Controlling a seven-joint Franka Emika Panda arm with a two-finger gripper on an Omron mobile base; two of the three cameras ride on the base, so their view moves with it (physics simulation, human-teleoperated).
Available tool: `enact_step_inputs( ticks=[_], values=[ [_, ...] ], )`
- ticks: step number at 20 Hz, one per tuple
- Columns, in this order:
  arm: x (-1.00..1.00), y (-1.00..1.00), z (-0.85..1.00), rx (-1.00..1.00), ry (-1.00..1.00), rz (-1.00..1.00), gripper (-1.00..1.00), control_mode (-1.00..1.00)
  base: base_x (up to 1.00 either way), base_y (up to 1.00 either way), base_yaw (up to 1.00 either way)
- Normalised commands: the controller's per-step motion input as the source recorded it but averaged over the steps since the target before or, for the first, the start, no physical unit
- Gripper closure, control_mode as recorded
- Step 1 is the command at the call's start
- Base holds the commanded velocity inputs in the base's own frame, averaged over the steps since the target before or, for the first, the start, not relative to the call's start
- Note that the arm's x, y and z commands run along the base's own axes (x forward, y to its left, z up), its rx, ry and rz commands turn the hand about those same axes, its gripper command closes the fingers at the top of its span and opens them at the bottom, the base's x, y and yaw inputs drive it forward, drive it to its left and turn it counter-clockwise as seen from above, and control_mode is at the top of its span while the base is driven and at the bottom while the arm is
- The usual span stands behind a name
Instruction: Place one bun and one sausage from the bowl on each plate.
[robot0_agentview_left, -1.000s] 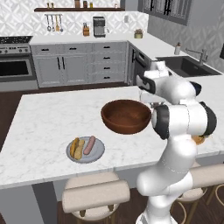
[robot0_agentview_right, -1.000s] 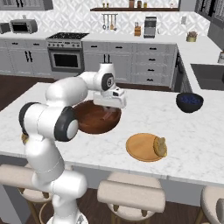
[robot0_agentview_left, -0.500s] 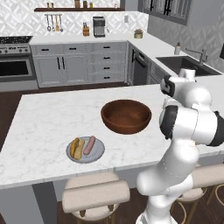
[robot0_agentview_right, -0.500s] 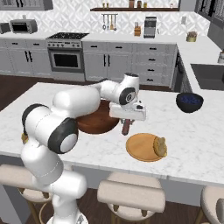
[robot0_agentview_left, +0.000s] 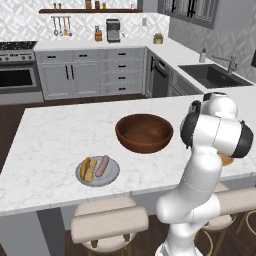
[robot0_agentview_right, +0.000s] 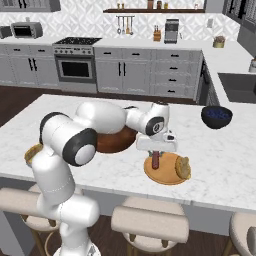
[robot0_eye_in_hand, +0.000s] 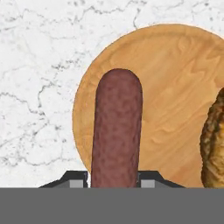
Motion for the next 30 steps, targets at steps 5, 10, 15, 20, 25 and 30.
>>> enact_step_inputs(
  ticks=[5, 10, 15, 20, 25, 30],
  values=[
    [0.0, -0.36, -0.55, 0.0, 0.0, 0.0, 1.0, -1.0, 0.0, 0.0, 0.0],
    [0.0, 0.0, -0.38, 0.0, 0.03, 0.0, -1.0, -1.0, 0.0, 0.0, 0.0],
    [0.0, -0.04, -0.08, 0.0, 0.0, 0.0, -1.0, -1.0, 0.0, 0.0, 0.0],
    [0.0, -0.01, 0.05, 0.0, 0.0, 0.0, -1.0, -1.0, 0.0, 0.0, 0.0],
    [-0.14, 0.33, 0.55, -0.18, 0.0, 0.0, -1.0, -1.0, 0.0, 0.0, 0.0],
    [-0.74, 0.9, 0.85, -0.2, -0.06, 0.0, -1.0, -1.0, 0.0, 0.0, 0.0]
  ],
)
